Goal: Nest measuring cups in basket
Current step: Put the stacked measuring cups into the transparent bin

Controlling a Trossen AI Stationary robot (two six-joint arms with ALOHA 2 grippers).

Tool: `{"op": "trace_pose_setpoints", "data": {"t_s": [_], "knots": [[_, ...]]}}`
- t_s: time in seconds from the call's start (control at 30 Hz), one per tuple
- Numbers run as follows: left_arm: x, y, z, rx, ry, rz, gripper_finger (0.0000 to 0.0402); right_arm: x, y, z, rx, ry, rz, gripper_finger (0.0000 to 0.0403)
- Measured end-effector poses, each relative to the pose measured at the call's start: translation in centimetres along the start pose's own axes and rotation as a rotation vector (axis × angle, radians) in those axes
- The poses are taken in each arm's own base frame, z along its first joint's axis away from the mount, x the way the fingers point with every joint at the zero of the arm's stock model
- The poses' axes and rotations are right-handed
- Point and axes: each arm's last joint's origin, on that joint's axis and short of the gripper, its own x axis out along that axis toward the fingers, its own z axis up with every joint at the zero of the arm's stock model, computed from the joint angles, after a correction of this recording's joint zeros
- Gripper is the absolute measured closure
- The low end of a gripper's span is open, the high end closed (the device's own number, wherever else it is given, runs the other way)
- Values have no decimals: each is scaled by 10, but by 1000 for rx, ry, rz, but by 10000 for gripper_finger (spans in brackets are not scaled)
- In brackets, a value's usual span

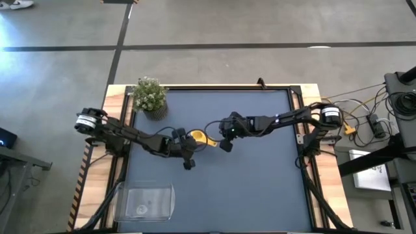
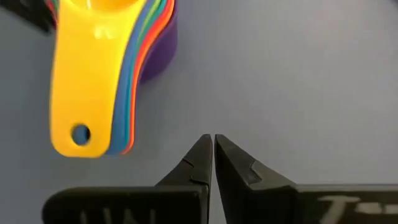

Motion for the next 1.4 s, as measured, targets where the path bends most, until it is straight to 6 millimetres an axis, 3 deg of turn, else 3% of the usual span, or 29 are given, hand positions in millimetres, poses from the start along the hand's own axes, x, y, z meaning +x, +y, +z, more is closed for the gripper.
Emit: {"op": "trace_pose_setpoints", "data": {"t_s": [0.13, 0.33, 0.7, 0.9, 1.17, 1.4], "knots": [[2, 6, 0, -10, 14, 16, 400, 18, 2, -7, -3, 51, 11, 394], [5, 15, 2, -37, 24, 37, 400, 29, 11, 2, -8, 51, 77, 394], [13, 37, 5, -120, 49, 101, 400, 27, 38, 25, -41, -9, 176, 394], [13, 49, 9, -147, 42, 151, 400, 24, 43, 33, -44, -46, 190, 394], [-10, 56, 20, -129, 130, 175, 400, 19, 40, 29, -68, -7, 169, 394], [-46, 47, 35, -226, 23, 125, 400, -11, 29, 22, -93, -53, 103, 394]]}}
